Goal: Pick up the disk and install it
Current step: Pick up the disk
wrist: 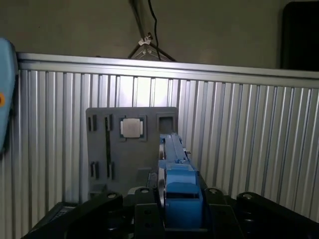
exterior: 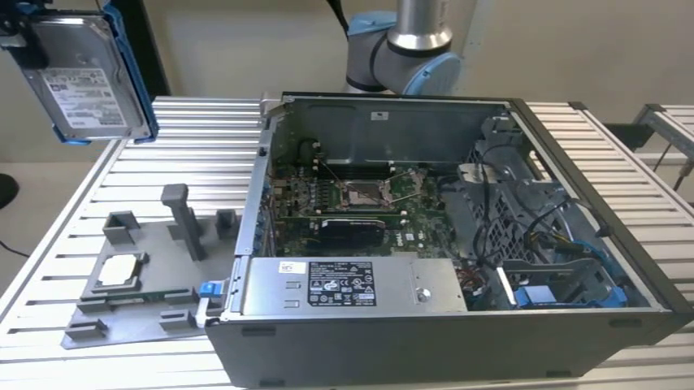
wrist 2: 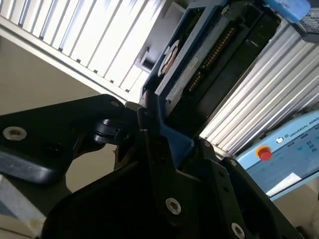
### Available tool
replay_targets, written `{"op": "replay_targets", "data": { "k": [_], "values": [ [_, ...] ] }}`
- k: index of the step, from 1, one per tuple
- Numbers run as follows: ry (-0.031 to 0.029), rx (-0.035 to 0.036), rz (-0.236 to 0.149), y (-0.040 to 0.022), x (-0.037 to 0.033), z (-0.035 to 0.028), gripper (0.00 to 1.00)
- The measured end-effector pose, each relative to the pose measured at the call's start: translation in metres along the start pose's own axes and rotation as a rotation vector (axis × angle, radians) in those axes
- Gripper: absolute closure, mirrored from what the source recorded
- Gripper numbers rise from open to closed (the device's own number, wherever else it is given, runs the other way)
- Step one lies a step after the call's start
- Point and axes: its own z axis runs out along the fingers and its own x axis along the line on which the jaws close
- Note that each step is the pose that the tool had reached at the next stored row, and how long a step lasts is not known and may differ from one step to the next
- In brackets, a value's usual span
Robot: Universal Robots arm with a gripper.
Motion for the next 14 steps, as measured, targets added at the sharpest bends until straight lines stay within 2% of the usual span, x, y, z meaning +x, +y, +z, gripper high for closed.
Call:
{"op": "replay_targets", "data": {
  "k": [8, 14],
  "values": [
    [0.0000, -0.0017, 0.000, -0.0005, -0.0003, -0.0365, 1.00],
    [-0.0002, -0.0091, 0.000, -0.0008, -0.0005, -0.0561, 1.00]
  ]
}}
